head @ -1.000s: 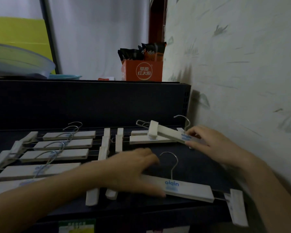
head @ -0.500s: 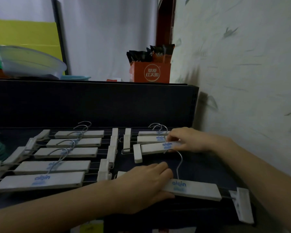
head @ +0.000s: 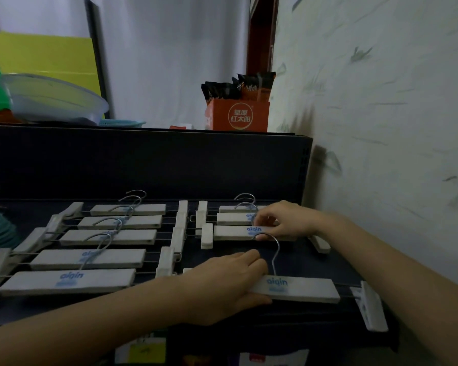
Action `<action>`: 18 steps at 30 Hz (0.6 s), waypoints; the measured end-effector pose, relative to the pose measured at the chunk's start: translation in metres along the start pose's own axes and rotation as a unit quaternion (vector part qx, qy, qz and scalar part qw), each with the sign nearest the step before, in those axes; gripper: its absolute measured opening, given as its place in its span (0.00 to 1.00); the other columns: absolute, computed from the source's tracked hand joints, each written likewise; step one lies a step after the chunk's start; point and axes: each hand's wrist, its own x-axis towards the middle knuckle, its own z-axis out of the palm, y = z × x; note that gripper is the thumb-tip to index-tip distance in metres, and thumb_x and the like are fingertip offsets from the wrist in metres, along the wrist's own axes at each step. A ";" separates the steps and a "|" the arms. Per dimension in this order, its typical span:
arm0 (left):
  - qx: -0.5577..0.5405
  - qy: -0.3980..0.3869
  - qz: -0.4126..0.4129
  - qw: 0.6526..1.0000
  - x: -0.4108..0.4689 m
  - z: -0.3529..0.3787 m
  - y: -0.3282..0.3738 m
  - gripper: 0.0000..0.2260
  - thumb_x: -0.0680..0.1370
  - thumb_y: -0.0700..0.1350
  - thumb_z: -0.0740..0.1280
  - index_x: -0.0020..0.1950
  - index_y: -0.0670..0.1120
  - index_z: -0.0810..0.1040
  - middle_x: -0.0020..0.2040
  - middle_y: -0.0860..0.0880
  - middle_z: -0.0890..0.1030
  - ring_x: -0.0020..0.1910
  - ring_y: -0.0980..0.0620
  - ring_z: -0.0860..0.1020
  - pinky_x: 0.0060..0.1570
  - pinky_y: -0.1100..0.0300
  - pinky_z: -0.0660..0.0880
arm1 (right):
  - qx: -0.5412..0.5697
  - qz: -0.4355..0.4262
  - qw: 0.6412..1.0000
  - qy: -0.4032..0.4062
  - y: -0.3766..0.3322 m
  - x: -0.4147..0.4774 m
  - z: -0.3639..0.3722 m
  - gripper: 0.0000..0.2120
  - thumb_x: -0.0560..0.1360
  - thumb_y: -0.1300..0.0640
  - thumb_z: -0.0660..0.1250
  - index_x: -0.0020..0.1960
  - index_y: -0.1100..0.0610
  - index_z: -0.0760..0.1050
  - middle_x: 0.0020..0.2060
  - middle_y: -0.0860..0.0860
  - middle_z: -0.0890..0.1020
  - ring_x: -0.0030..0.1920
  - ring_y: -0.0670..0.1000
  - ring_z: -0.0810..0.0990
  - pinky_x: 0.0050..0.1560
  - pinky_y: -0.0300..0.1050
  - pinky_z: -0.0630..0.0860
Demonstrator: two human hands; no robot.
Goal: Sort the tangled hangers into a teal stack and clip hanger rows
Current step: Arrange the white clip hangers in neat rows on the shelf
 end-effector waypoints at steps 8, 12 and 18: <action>-0.005 0.044 -0.010 0.999 0.005 -0.001 -0.005 0.17 0.78 0.57 0.56 0.61 0.49 0.67 0.57 0.52 0.68 0.49 0.59 0.66 0.52 0.62 0.69 | 0.043 -0.002 0.997 0.070 0.011 -0.024 -0.033 0.13 0.76 0.54 0.64 0.61 0.52 0.75 0.54 0.45 0.77 0.54 0.44 0.76 0.59 0.40 0.73; 0.005 0.065 -0.019 0.998 0.020 0.000 -0.012 0.17 0.78 0.57 0.57 0.61 0.48 0.66 0.59 0.51 0.68 0.52 0.56 0.69 0.54 0.60 0.70 | 0.059 -0.005 0.991 0.120 0.017 -0.040 -0.047 0.11 0.77 0.55 0.63 0.58 0.51 0.76 0.50 0.42 0.76 0.46 0.34 0.76 0.51 0.30 0.72; 0.003 0.063 -0.043 0.997 0.036 0.005 -0.022 0.18 0.78 0.56 0.57 0.62 0.46 0.67 0.61 0.49 0.69 0.56 0.54 0.70 0.54 0.60 0.70 | 0.065 -0.023 0.987 0.144 0.013 -0.048 -0.051 0.08 0.77 0.54 0.63 0.55 0.47 0.75 0.49 0.38 0.75 0.46 0.33 0.75 0.43 0.21 0.68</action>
